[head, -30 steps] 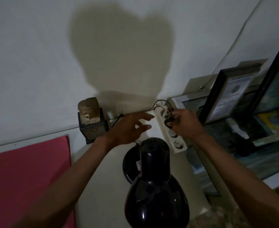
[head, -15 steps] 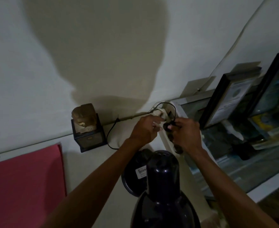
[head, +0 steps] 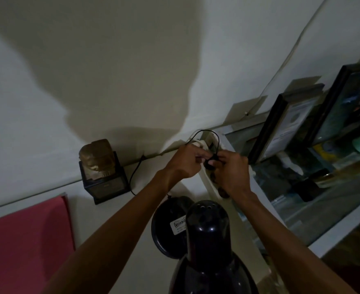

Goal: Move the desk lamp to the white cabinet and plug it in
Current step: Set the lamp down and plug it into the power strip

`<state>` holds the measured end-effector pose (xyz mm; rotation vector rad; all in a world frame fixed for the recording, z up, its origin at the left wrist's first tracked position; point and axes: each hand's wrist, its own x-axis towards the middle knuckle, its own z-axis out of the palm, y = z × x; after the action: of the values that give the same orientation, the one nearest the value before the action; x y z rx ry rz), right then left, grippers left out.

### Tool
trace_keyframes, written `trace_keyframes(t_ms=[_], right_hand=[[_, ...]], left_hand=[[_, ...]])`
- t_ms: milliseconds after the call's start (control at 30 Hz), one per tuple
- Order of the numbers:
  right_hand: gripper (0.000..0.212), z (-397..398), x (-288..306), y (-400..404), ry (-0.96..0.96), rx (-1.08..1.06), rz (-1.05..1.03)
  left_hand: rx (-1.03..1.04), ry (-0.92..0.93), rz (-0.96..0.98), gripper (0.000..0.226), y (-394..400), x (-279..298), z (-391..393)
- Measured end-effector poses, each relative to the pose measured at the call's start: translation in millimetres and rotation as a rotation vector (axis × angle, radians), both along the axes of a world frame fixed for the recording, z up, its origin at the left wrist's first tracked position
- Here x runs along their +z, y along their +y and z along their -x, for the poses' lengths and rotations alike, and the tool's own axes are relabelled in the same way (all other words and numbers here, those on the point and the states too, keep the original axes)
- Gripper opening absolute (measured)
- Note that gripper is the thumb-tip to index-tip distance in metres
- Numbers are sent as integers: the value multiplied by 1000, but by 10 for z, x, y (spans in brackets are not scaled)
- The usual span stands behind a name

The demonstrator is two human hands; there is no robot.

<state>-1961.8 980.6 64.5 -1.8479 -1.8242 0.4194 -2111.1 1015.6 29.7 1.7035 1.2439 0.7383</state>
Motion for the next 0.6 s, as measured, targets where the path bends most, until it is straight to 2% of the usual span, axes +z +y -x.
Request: trace_keyframes(t_ms=[133, 167, 333, 467, 600], right_hand=[[6, -25, -26, 11, -53, 25, 34], [5, -33, -21, -3, -71, 27, 34], [9, -51, -19, -5, -96, 23, 10], [16, -34, -37, 47, 85, -3, 72], [19, -91, -73, 21, 71, -7, 98]], left_hand=[[-9, 9, 13, 45, 30, 31, 37], [-23, 4, 3, 47, 17, 44, 34], [-51, -1, -36, 49, 1, 62, 25], [-60, 19, -14, 46, 11, 60, 81], [78, 151, -34, 37, -19, -86, 133]])
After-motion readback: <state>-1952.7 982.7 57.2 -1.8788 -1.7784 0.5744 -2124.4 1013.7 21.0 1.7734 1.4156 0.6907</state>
